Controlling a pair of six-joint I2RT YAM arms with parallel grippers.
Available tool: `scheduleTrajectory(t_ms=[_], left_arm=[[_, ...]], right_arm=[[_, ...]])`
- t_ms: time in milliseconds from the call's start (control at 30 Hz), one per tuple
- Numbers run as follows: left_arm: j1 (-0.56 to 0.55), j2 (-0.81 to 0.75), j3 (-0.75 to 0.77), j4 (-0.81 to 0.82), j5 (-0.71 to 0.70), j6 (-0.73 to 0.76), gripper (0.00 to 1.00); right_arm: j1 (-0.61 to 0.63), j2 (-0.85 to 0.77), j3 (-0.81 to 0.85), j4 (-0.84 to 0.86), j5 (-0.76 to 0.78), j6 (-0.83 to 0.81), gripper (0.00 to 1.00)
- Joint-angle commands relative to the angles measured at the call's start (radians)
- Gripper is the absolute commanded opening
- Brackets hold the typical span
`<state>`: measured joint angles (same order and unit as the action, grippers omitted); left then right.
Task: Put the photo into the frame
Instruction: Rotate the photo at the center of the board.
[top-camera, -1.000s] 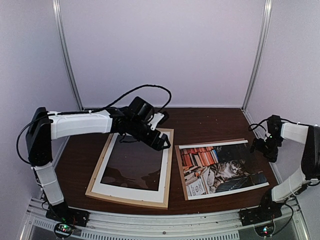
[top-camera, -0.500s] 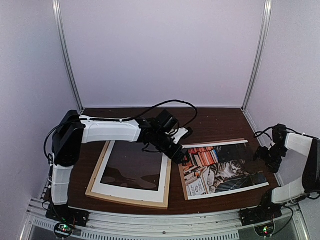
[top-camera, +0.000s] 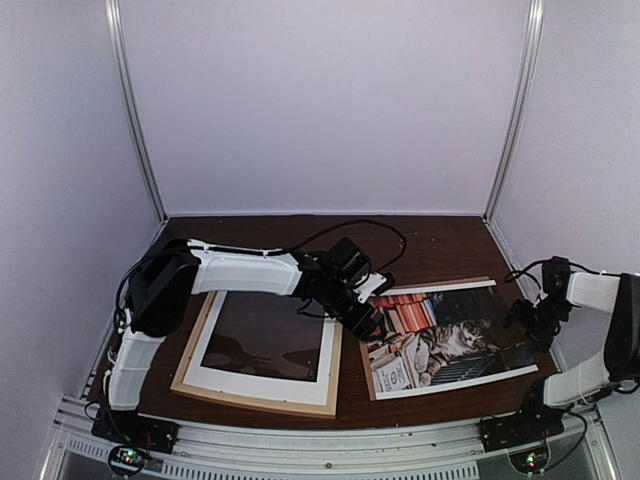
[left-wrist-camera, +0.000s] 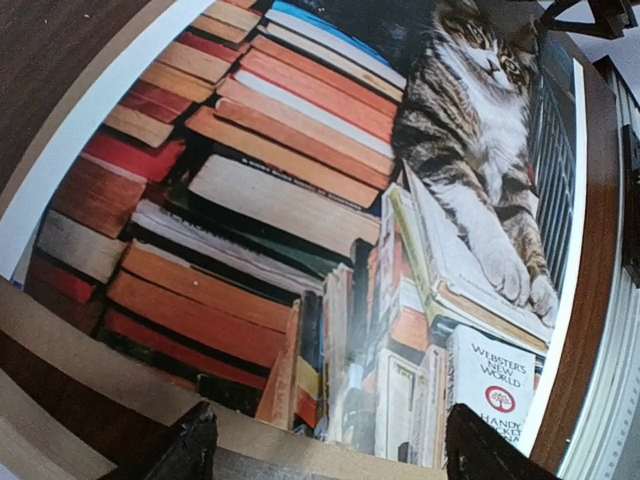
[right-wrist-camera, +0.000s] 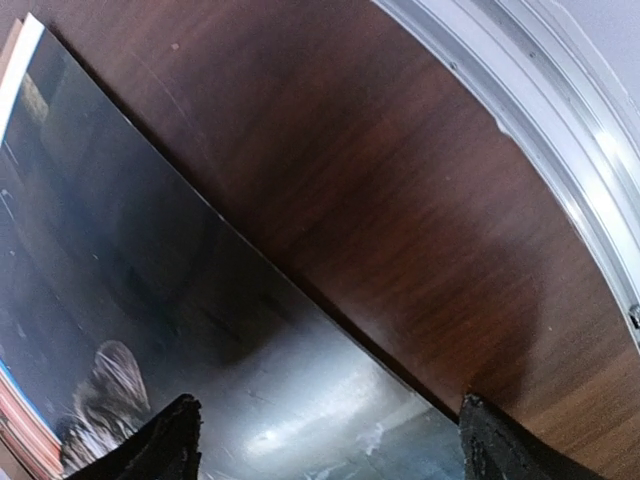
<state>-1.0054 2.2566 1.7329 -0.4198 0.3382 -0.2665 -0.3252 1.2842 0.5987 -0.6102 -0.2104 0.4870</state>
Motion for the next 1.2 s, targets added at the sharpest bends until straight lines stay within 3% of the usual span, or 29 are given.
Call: scheduleTrajectory(t_ms=[0,367,600,1167], left_arm=[[-0.01,0.026,0.039,0.009,-0.004,0.011,0.79],[-0.01,0.066,0.07,-0.048,-0.08,-0.028,0.78],[-0.006,0.088,0.094,-0.104,-0.16,-0.085,0.75],[0.028,0.122,0.111,-0.23,-0.209,-0.161,0.61]], right_arm=[[-0.003,0.053,-0.034,0.081,-0.125,0.012,0.86],[0.007,0.225,0.061,0.194,-0.279,-0.041,0.62],[0.037,0.297,0.138,0.191,-0.347,-0.092,0.54],[0.183,0.253,0.172,0.11,-0.237,-0.149,0.55]])
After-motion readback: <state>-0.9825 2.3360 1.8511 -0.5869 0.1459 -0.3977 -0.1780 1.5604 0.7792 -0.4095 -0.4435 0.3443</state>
